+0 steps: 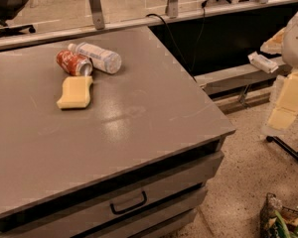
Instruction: Pick coke can
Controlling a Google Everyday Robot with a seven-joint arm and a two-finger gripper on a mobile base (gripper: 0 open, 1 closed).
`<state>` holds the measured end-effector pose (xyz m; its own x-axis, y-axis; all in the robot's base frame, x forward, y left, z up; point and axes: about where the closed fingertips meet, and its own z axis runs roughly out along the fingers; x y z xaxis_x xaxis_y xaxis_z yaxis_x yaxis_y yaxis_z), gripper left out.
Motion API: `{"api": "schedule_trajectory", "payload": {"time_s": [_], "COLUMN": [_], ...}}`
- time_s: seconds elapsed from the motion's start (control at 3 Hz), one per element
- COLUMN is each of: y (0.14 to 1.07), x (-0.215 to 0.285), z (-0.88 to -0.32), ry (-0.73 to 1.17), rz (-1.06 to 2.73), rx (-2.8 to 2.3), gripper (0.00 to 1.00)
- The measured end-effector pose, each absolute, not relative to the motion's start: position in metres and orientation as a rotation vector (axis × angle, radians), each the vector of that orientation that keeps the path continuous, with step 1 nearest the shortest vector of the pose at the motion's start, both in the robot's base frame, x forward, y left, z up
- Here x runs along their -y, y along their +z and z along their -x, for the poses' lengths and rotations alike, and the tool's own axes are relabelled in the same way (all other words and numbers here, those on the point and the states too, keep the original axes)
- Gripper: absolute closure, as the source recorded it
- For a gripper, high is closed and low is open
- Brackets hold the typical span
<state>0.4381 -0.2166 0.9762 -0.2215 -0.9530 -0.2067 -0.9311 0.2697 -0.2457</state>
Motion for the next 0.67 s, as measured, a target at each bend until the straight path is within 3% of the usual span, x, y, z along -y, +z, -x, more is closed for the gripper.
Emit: {"api": "schedule_trajectory", "payload": {"time_s": [0.67], "y": [0.98], "x": [0.212], "z": [-0.46], "ry": [-0.104], "rz": [1.753], "rx": [-2.195], "gripper": [0.0]}}
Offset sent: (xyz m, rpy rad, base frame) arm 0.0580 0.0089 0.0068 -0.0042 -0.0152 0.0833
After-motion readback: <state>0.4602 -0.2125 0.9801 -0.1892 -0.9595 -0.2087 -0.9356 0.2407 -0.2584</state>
